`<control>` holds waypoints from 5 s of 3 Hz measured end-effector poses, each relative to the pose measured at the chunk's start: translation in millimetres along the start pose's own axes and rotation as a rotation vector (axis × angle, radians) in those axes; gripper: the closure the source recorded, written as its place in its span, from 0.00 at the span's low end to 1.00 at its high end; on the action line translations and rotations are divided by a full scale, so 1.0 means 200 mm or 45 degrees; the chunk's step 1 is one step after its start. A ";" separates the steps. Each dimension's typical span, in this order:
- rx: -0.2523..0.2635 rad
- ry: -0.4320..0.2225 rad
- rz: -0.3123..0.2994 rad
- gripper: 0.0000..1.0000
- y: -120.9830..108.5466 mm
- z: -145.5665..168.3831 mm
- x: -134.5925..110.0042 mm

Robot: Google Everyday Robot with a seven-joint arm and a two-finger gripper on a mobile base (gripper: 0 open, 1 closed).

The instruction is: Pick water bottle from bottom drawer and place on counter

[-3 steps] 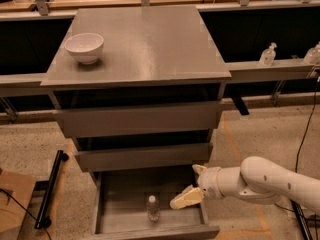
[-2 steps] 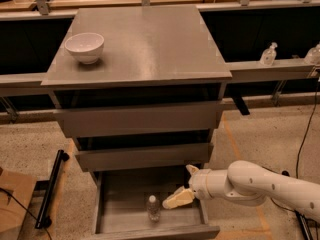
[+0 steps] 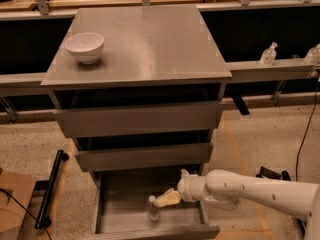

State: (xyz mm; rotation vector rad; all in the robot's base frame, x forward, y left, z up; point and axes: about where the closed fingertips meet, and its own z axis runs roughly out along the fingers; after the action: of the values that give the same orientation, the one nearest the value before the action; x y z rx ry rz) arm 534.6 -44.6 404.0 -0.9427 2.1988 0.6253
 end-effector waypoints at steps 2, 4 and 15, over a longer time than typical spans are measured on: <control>0.014 0.054 0.002 0.00 -0.01 0.07 0.04; -0.003 0.063 0.105 0.00 0.00 0.39 0.28; -0.304 -0.238 0.327 1.00 -0.16 -0.25 0.01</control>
Offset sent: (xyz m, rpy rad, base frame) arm 0.0074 0.0118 -0.0369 -0.0966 0.0568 0.0123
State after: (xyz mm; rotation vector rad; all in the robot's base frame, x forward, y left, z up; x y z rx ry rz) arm 540.2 -97.3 430.5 -0.6880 2.1239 1.0712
